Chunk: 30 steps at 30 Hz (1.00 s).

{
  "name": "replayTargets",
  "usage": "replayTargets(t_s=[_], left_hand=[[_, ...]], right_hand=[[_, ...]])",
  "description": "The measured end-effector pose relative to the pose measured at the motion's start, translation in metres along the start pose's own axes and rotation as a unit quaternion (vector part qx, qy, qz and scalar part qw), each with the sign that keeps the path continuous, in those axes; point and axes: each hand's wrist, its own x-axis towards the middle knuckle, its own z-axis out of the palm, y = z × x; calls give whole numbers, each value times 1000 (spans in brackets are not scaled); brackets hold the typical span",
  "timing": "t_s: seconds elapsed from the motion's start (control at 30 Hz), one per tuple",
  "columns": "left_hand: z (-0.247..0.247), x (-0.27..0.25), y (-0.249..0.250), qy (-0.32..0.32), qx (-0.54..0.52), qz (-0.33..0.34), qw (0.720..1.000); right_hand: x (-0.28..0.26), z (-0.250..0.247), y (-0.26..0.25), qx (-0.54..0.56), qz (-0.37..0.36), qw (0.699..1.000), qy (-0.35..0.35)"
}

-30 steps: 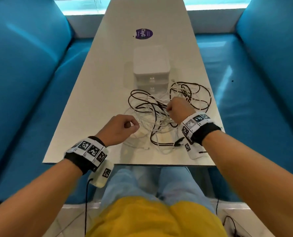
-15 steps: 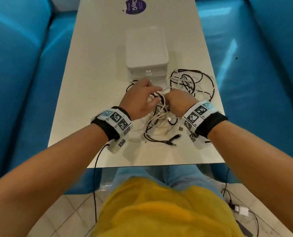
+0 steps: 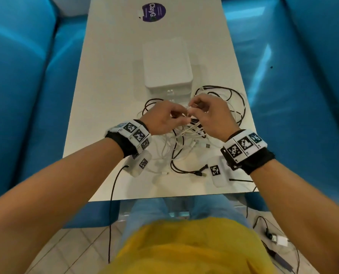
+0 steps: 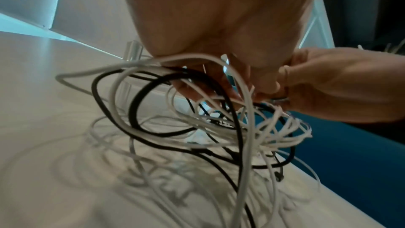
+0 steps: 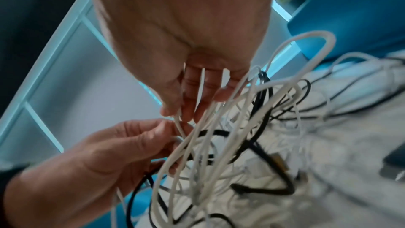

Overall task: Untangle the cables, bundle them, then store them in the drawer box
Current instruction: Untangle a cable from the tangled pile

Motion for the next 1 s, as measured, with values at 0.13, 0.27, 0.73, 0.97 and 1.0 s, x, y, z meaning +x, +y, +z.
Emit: replayTargets(t_s=[0.13,0.27,0.73,0.97,1.0], left_hand=[[8,-6,-4,72,4,-9,997],[3,-17,3,144,-82,-2,986],[-36,-62,19,380,-371,-79,844],[-22,-65,29,308,-247,11,919],[-21,-65,29,308,-259,22,915]], right_hand=[[-8,10,5,97,-1,995,-8],[-13,16,21,-11,35,994,-101],[-1,-9,-34,-145,-45,986,-64],[-8,31,-62,-186,-113,974,-66],[-7,34,-60,-169,-106,979,-50]])
